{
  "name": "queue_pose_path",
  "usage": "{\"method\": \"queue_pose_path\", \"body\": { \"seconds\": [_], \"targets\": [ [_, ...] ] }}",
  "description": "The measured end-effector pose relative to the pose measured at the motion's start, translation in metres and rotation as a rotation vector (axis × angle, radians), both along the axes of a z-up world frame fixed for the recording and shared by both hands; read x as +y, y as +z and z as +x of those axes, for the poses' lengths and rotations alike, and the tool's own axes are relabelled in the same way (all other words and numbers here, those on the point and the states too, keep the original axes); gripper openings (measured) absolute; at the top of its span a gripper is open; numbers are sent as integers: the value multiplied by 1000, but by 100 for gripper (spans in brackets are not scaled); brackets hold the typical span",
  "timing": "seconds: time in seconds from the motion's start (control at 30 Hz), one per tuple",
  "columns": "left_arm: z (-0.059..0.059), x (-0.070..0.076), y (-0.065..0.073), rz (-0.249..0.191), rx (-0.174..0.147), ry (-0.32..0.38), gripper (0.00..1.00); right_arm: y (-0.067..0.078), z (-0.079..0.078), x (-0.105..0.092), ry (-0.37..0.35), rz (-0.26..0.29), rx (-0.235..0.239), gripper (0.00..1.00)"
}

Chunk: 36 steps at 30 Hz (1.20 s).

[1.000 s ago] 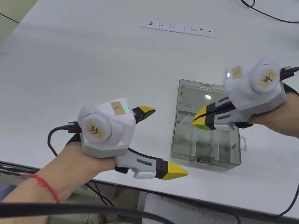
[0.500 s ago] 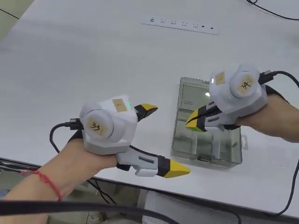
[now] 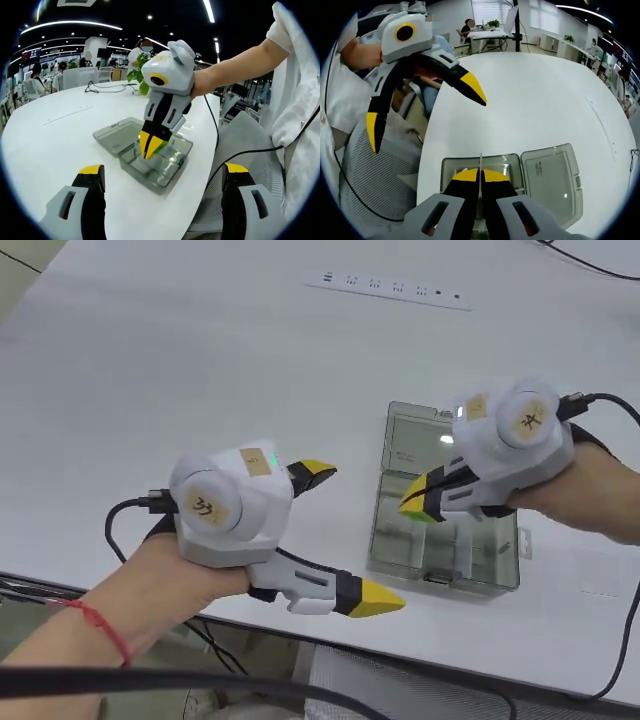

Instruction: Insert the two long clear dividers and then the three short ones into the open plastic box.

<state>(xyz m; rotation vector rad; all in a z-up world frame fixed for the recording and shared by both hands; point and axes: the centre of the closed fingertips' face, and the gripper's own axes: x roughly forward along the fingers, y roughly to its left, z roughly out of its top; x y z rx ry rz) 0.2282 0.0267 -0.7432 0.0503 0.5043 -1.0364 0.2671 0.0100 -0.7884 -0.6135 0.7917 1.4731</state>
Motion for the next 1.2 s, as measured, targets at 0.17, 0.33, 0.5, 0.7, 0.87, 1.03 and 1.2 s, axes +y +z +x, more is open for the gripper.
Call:
{"method": "queue_pose_path", "body": {
  "seconds": [0.17,0.33,0.5,0.7,0.87,1.03,1.2],
  "targets": [
    [0,0,-1,0,3,2,99,2,1,0,28,27,-16,2],
    [0,0,0,-2,0,2,99,1,5,1,26,29,-18,2],
    [0,-1,0,-1,1,-6,99,-9,6,3,47,-12,-25,2],
    [-1,-1,0,-2,0,-7,99,-18,4,5,49,-44,-23,2],
    [-1,-1,0,-3,2,-10,99,-21,3,5,47,-64,-11,2],
    [-1,-1,0,1,2,-15,98,-26,1,5,67,-93,-26,2],
    [-1,-1,0,-1,1,-14,98,-29,1,4,79,-124,-40,2]
  ]
}}
